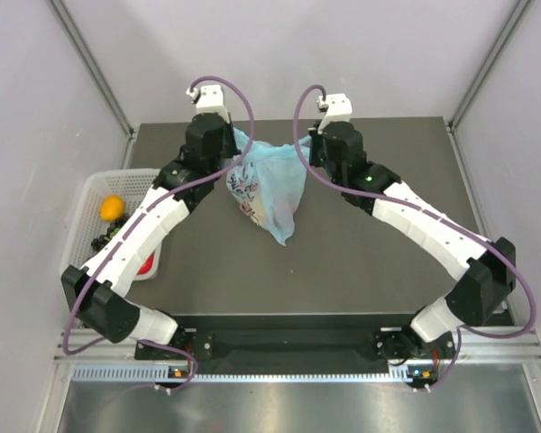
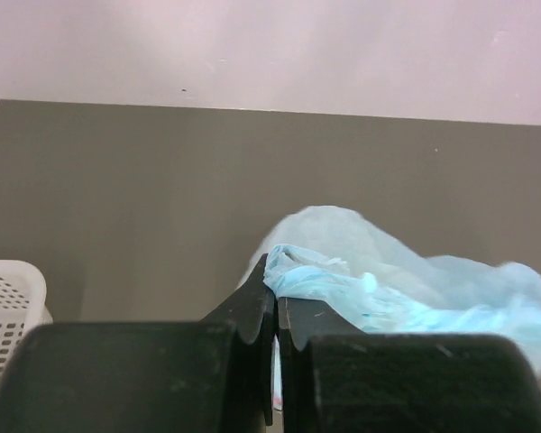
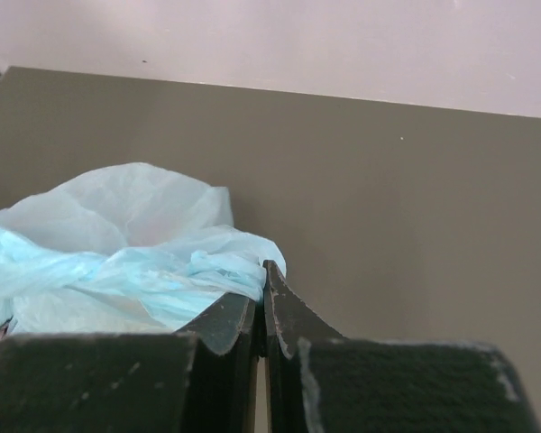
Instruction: Place the fake fruits into the plastic bag and tie a complex knot
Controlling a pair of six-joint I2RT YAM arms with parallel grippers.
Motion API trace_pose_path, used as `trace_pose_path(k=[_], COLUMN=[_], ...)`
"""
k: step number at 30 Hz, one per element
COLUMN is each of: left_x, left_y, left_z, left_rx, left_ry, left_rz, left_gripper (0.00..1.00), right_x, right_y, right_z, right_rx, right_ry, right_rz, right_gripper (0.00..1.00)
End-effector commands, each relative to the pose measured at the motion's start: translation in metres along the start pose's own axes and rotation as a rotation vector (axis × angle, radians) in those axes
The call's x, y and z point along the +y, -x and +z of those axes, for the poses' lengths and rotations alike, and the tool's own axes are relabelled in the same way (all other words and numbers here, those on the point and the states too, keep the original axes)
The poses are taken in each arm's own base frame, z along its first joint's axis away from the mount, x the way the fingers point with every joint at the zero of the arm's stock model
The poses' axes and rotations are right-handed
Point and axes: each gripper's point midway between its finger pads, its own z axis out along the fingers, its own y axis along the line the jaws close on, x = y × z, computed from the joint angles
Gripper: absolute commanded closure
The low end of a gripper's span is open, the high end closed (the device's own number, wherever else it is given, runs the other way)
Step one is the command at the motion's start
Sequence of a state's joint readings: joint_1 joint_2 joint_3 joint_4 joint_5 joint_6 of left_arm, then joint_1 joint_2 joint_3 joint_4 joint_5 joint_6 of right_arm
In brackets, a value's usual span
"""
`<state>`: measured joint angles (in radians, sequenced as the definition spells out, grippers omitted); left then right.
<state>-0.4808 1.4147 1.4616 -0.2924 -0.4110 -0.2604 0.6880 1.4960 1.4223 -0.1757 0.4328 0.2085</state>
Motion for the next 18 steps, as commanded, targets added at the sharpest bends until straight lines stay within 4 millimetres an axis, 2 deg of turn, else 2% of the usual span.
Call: trace_pose_path(k=[1, 3, 4, 6, 8, 9, 11, 12, 13, 14, 15, 16, 17, 18], left_x=[0.004, 0.003, 0.005, 0.017, 0.029, 0.039, 0.047, 0.053, 0.056, 0.061, 0.063, 0.065, 0.072, 0.075], left_y=[0.035, 0.035, 0.037, 0.039, 0.035, 0.04, 0.031, 0.028, 0.024, 0.014, 0.007, -0.009, -0.016, -0.021], left_z=[-0.027, -0.033, -0.038, -0.047, -0.053, -0.06, -0.062, -0.064, -0.063, -0.059, -0.056, -0.051, -0.045, -0.04], left_rx=[-0.115, -0.119, -0.125, -0.138, -0.144, -0.168, -0.162, -0.162, -0.155, -0.141, -0.13, -0.104, -0.097, -0.098], left_ry=[0.085, 0.095, 0.105, 0.166, 0.214, 0.25, 0.283, 0.318, 0.333, 0.349, 0.355, 0.357, 0.369, 0.369], left_rz=[0.019, 0.018, 0.017, 0.006, -0.01, -0.028, -0.034, -0.036, -0.034, -0.039, -0.042, -0.036, -0.056, -0.073], left_gripper=[1.0, 1.0, 1.0, 1.0, 1.0, 1.0, 1.0, 1.0, 1.0, 1.0, 1.0, 1.0, 1.0, 1.0], right_x=[0.0, 0.005, 0.007, 0.002, -0.009, -0.016, -0.03, -0.038, -0.044, -0.053, -0.059, -0.064, -0.075, -0.085], right_y=[0.025, 0.025, 0.031, 0.03, 0.026, 0.019, 0.013, 0.008, -0.006, -0.012, -0.027, -0.034, -0.042, -0.058], right_z=[0.002, 0.007, 0.007, 0.01, 0.009, 0.01, 0.008, 0.008, 0.009, 0.01, 0.011, 0.011, 0.012, 0.012], right_rx=[-0.051, -0.042, -0.05, -0.039, -0.036, -0.024, -0.024, -0.018, 0.002, 0.006, 0.021, 0.026, 0.035, 0.062], right_ry=[-0.051, -0.038, -0.037, -0.071, -0.128, -0.152, -0.221, -0.249, -0.271, -0.302, -0.322, -0.336, -0.377, -0.409], right_rz=[-0.019, -0.023, -0.017, -0.019, -0.009, -0.008, 0.008, 0.012, 0.007, 0.018, 0.014, 0.015, 0.013, -0.001], right_gripper=[1.0, 1.0, 1.0, 1.0, 1.0, 1.0, 1.0, 1.0, 1.0, 1.0, 1.0, 1.0, 1.0, 1.0])
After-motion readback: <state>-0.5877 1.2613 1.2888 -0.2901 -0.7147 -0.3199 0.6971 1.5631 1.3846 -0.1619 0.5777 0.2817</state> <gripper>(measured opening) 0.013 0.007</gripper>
